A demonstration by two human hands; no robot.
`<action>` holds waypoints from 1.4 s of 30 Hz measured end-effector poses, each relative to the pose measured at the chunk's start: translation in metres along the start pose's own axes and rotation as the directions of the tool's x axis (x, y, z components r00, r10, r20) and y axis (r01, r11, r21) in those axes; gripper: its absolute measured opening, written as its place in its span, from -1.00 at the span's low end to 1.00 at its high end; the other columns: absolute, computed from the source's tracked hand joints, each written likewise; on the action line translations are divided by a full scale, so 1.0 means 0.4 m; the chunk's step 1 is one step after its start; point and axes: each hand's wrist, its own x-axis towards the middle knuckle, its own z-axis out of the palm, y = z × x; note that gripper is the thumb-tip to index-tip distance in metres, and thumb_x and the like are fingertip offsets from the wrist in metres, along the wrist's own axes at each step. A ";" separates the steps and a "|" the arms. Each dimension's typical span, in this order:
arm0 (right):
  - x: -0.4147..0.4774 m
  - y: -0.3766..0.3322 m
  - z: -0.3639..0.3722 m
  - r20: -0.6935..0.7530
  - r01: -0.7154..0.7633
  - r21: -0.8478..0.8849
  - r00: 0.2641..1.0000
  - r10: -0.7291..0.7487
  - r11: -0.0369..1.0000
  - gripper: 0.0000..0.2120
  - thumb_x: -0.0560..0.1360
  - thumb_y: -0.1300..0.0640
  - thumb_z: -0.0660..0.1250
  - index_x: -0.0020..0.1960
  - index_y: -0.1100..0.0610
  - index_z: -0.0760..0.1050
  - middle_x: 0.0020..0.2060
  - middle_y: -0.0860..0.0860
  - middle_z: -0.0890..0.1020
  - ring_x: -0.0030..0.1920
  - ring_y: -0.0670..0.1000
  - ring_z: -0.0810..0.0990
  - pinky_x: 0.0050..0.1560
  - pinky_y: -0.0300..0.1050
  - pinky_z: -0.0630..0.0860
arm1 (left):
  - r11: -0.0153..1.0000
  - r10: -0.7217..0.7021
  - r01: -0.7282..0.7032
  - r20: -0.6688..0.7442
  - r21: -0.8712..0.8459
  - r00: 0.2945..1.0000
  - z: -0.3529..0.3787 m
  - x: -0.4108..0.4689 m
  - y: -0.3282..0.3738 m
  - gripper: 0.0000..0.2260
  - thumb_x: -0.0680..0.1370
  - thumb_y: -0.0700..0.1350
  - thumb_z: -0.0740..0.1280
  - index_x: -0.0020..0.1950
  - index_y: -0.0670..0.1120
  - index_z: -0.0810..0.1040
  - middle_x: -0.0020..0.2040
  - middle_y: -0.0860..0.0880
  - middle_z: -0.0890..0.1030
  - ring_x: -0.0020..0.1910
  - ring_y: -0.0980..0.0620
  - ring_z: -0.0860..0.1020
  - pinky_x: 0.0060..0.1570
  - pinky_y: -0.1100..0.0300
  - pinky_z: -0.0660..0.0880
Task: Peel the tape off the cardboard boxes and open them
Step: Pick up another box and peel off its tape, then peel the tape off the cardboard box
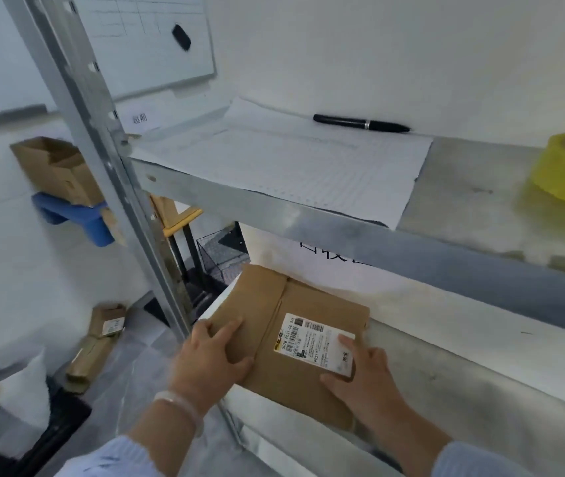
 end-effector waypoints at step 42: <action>-0.918 0.444 -0.372 -0.759 -0.642 -0.277 0.602 0.247 0.715 -0.25 0.47 -0.43 -0.15 0.59 -0.13 -0.06 0.59 -0.04 -0.01 0.58 0.00 -0.14 0.51 0.02 -0.25 | 0.012 0.988 -0.998 -0.154 0.055 0.004 0.192 -0.589 0.870 -0.43 0.44 0.23 0.17 0.42 0.08 0.38 0.41 0.00 0.43 0.35 -0.07 0.43 0.35 -0.16 0.30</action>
